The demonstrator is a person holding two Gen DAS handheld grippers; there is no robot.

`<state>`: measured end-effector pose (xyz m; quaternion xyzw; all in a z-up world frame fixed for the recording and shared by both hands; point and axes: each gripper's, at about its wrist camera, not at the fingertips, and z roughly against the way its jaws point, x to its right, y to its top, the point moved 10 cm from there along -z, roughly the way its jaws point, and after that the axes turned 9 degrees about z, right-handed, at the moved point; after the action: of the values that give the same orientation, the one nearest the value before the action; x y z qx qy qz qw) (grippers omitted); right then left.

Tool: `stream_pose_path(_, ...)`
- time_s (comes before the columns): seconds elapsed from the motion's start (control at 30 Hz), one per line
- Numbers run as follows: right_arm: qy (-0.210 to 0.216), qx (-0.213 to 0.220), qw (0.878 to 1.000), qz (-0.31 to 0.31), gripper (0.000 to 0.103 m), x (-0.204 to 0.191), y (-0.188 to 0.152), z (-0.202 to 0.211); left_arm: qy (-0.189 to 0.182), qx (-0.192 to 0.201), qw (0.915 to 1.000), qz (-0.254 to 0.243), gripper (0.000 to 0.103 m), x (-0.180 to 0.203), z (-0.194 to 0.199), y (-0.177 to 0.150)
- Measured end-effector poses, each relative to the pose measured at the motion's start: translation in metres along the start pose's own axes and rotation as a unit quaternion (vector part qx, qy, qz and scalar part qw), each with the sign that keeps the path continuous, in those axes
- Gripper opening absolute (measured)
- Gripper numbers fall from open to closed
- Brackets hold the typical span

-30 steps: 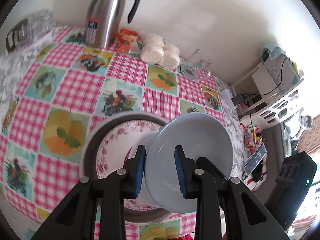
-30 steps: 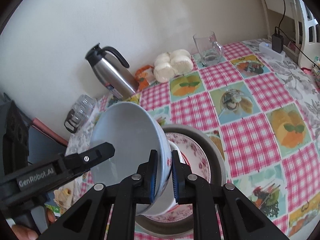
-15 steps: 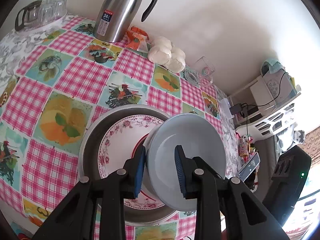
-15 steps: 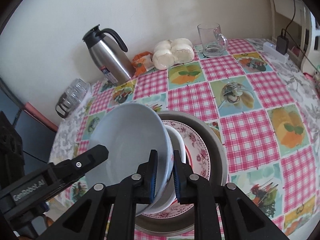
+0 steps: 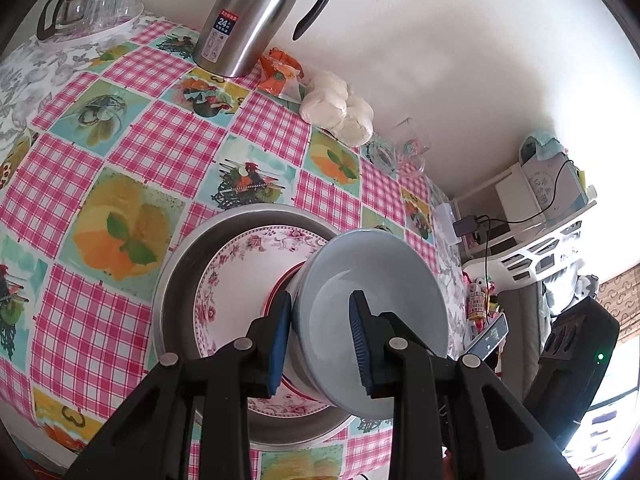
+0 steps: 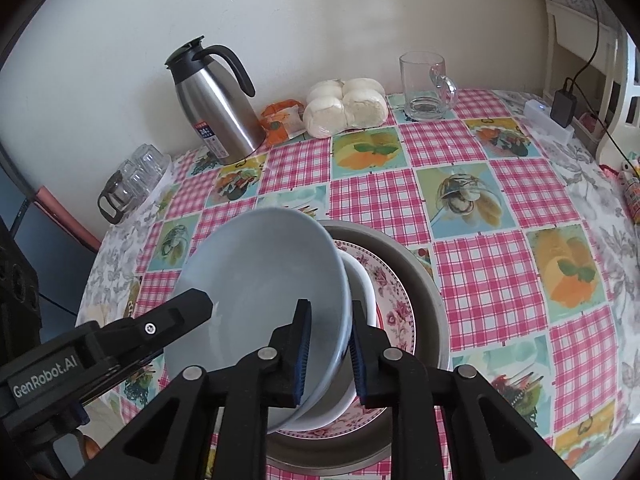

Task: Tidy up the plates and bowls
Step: 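Lower the pale bowl onto the stacked bowls and open the right gripper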

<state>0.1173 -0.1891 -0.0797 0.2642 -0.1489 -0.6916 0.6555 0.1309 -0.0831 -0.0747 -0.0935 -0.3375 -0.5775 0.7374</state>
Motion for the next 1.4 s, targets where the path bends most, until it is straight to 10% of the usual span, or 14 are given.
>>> stream_pose_path(1.1, -0.024, 0.053, 0.998, -0.011, 0.054, 0.014, 0.016, 0.024, -0.012, 0.012, 0.9996, 0.024, 0.029, -0.006, 0.005, 0.007)
stream_pose_path(1.4, -0.02, 0.04, 0.999, -0.021, 0.015, 0.024, 0.01, 0.014, -0.002, 0.02, 0.9997, 0.015, 0.029, -0.006, 0.007, 0.007)
